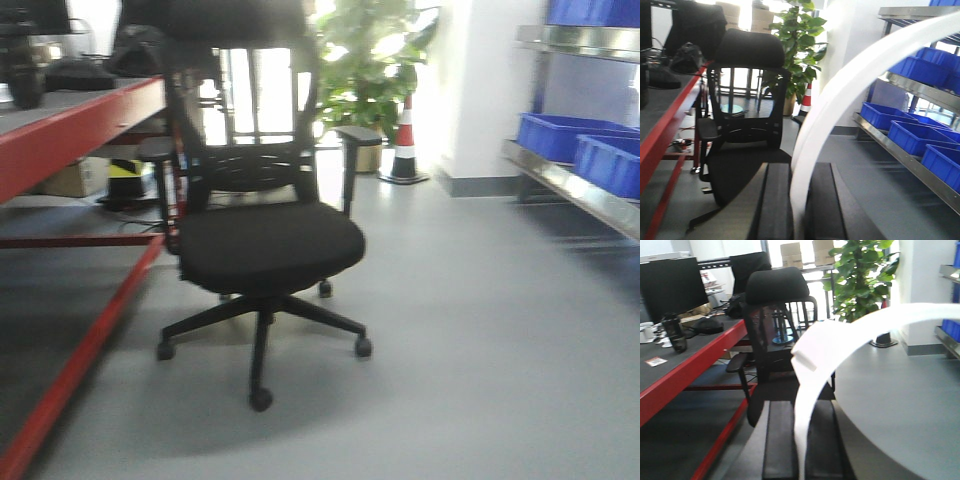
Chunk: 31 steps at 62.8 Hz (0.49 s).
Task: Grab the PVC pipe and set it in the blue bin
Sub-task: 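Drive the base away from the table toward the blue bin shelf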
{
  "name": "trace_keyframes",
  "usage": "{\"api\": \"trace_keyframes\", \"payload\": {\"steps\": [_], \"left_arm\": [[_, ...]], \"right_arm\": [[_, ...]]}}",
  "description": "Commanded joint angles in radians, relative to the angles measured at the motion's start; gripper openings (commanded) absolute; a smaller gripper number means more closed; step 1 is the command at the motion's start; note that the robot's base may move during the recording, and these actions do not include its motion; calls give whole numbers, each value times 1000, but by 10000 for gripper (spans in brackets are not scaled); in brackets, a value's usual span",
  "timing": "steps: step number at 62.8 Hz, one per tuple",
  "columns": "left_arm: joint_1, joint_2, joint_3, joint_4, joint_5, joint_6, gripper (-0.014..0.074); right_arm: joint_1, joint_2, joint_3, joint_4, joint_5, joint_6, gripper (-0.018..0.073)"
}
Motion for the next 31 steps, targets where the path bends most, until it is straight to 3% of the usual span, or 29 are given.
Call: {"api": "trace_keyframes", "payload": {"steps": [1, 31], "left_arm": [[-4, -3, 1, -7, -28, -6, -111], [-4, -3, 1, -7, -28, -6, -111]], "right_arm": [[1, -6, 1, -12, -26, -5, -162], [1, -6, 1, -12, -26, -5, -162]]}}
